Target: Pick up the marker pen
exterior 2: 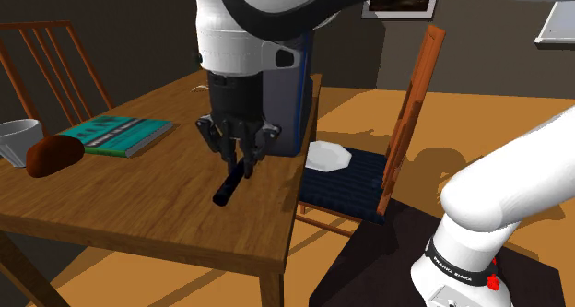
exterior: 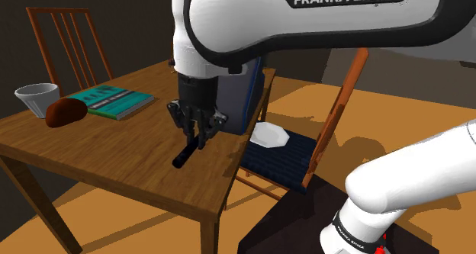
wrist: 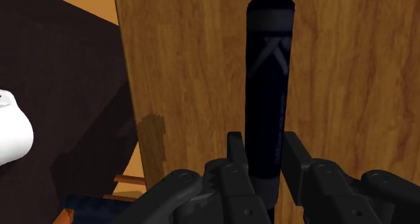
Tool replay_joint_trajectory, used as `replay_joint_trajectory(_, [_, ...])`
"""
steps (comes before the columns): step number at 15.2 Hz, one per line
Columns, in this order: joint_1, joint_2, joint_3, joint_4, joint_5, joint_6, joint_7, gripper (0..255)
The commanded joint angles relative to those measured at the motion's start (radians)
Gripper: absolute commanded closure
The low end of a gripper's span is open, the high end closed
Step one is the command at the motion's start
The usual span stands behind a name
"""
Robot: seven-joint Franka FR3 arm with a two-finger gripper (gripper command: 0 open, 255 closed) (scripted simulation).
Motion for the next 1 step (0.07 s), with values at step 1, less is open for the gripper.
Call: replay_joint_trajectory(1, [0.001, -0.002, -0.003, 0.006, 0.0, -0.008, 0.001, 255])
